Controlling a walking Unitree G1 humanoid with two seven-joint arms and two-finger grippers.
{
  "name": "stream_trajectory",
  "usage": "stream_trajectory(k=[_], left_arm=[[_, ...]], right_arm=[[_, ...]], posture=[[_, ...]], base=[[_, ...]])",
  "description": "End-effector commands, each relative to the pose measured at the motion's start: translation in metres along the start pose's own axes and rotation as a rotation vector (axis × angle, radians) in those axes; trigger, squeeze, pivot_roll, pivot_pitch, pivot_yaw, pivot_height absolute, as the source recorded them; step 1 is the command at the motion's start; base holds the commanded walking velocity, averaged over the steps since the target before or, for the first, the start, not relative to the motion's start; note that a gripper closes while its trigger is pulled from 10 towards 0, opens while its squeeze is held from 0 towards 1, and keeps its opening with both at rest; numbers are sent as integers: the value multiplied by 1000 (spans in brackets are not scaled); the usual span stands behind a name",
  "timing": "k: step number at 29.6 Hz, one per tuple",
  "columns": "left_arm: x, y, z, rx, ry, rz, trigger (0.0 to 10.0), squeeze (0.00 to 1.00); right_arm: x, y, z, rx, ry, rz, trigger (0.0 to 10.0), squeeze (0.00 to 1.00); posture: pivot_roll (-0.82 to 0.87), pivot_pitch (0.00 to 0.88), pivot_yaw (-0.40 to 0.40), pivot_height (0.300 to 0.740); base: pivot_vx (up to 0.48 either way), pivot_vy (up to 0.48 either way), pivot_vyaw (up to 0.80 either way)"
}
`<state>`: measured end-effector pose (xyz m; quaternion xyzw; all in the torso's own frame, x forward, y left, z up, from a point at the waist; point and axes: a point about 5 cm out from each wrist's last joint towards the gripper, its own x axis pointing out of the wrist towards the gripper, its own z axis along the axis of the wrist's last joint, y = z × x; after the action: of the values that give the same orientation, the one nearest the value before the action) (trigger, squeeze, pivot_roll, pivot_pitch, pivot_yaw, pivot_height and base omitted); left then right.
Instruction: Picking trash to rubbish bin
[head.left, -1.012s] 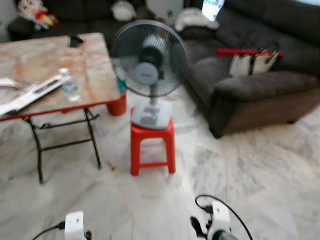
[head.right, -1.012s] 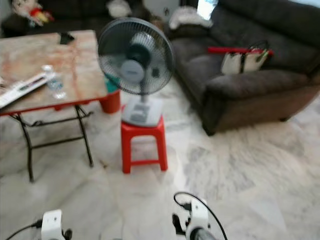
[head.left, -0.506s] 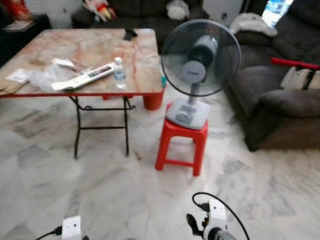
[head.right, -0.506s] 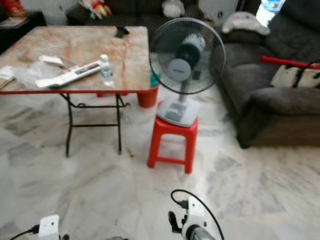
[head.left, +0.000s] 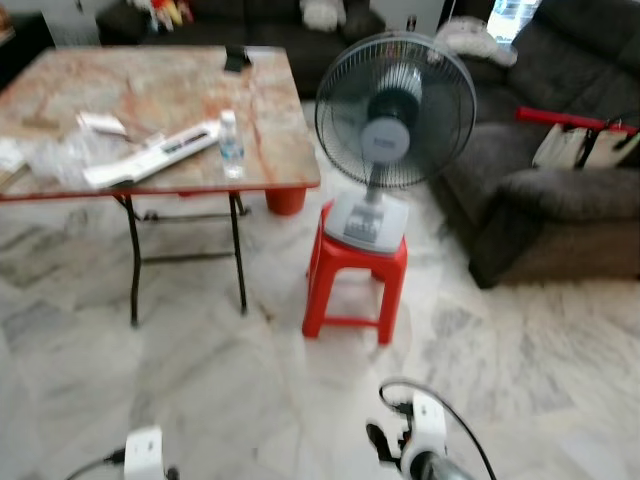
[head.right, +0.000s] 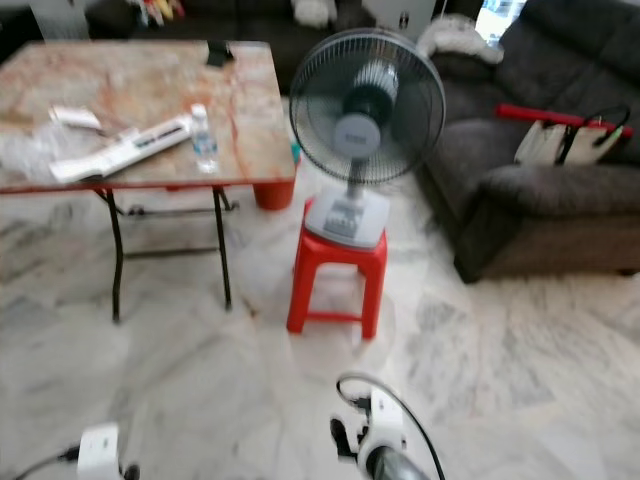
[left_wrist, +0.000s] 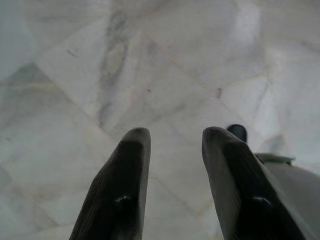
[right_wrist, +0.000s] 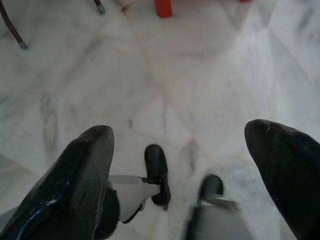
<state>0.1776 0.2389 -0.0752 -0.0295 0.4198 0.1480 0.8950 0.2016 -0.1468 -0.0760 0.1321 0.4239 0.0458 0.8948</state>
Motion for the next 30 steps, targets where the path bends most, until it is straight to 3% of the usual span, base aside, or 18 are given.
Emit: stream_trajectory(k=[1,10,21,30], left_arm=[[-2,1,-8,-13,31,5,10000,0],[-2,5,-7,-16,28,13,10000,0],[-2,9,-6,-9,16,23,10000,0],[0,3,4,9,-20,9,10000,0]], right_arm=[[-1,-3,-3,-10,10,-11,10000,0],[-1,-1,-2,-14,5,-13,10000,0],[0,2,-2,0,2,-11,10000,0],[3,8,11,-5,-38,8,10000,0]], posture=[[91,79,-35,728],[108,95,-25,728],[118,99,-20,728],[117,94,-15,728]], base=[[0,379,0],[0,364,483],[0,316,0],[0,0,0]])
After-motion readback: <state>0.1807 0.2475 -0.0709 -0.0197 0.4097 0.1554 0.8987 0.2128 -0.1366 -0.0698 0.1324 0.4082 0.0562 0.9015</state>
